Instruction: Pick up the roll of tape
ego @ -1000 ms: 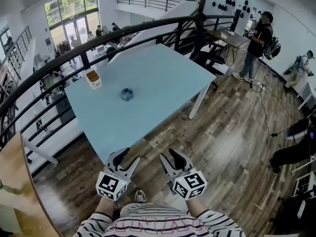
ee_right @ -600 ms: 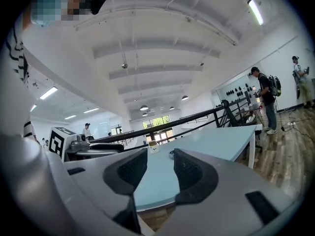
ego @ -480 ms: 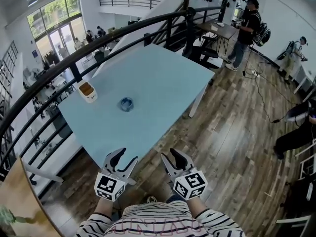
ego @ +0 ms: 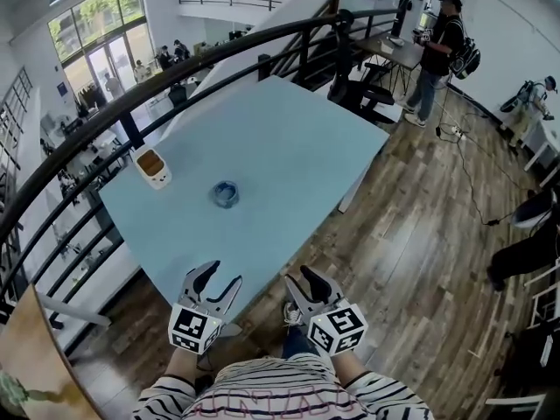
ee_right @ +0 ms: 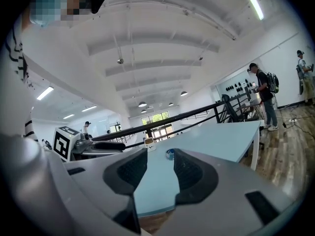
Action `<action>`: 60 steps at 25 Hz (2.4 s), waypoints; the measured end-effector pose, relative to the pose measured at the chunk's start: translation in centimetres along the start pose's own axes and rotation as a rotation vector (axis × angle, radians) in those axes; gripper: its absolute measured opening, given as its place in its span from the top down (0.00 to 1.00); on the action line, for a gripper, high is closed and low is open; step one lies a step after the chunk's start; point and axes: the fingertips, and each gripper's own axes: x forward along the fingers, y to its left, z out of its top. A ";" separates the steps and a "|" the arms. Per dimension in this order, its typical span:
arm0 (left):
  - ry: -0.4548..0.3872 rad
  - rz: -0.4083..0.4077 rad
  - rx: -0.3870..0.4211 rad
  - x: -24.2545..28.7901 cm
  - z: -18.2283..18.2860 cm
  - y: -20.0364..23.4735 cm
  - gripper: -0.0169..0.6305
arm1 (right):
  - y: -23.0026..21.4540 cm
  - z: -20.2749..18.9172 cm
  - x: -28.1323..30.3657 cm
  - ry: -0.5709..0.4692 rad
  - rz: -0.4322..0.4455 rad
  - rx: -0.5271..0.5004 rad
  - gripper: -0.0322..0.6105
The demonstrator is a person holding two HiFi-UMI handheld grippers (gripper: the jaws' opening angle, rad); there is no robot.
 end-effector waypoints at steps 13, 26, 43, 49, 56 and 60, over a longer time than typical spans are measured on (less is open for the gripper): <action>0.098 0.111 0.066 8.1 1.6 7.5 0.66 | -5.2 2.0 8.1 0.059 0.117 -0.004 0.70; 0.299 0.080 0.165 18.2 -0.9 12.6 0.66 | -11.6 3.6 12.0 0.098 0.155 0.007 0.70; 0.412 0.128 0.056 24.4 -5.9 17.0 0.66 | -17.8 4.2 15.3 0.149 0.192 0.002 0.70; 0.433 0.133 0.082 25.1 -7.2 18.4 0.66 | -18.1 3.9 15.8 0.166 0.192 -0.003 0.70; 0.479 0.120 0.126 26.7 -10.2 19.0 0.66 | -20.2 2.9 15.1 0.190 0.129 0.000 0.70; 0.502 0.095 0.151 27.4 -11.6 18.9 0.66 | -21.4 2.8 14.6 0.199 0.090 0.001 0.70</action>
